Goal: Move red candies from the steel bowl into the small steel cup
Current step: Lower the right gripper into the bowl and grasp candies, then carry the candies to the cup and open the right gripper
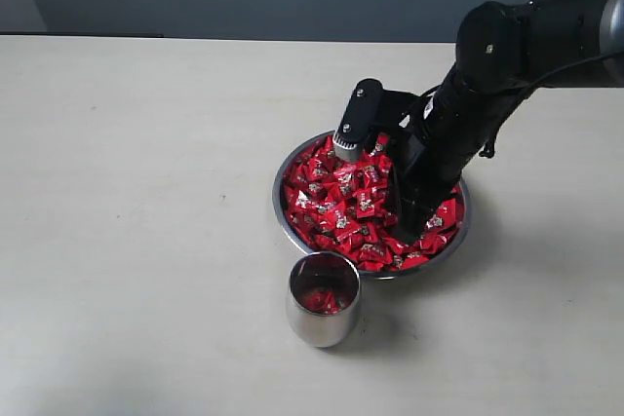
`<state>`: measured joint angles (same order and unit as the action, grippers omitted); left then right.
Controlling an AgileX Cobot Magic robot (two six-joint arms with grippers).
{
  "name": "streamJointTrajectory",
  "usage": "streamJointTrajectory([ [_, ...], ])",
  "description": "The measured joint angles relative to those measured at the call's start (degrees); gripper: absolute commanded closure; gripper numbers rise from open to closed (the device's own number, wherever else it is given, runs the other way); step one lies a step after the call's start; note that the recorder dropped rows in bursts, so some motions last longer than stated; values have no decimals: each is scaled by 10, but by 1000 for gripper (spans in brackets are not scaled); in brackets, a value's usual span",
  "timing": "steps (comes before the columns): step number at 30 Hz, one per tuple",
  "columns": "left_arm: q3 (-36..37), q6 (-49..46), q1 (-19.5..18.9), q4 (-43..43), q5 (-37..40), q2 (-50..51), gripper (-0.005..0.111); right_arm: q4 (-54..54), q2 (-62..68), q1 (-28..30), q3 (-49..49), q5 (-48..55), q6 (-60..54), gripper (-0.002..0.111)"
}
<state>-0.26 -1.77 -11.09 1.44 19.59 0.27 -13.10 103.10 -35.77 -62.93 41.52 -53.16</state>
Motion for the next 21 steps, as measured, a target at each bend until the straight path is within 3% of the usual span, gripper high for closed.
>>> streamJointTrajectory([
  [8, 0, 0, 0, 0, 0, 0, 106, 33, -32, 0, 0, 14, 62, 109],
  [21, 0, 0, 0, 0, 0, 0, 106, -128, -161, 1, 0, 60, 69, 109],
])
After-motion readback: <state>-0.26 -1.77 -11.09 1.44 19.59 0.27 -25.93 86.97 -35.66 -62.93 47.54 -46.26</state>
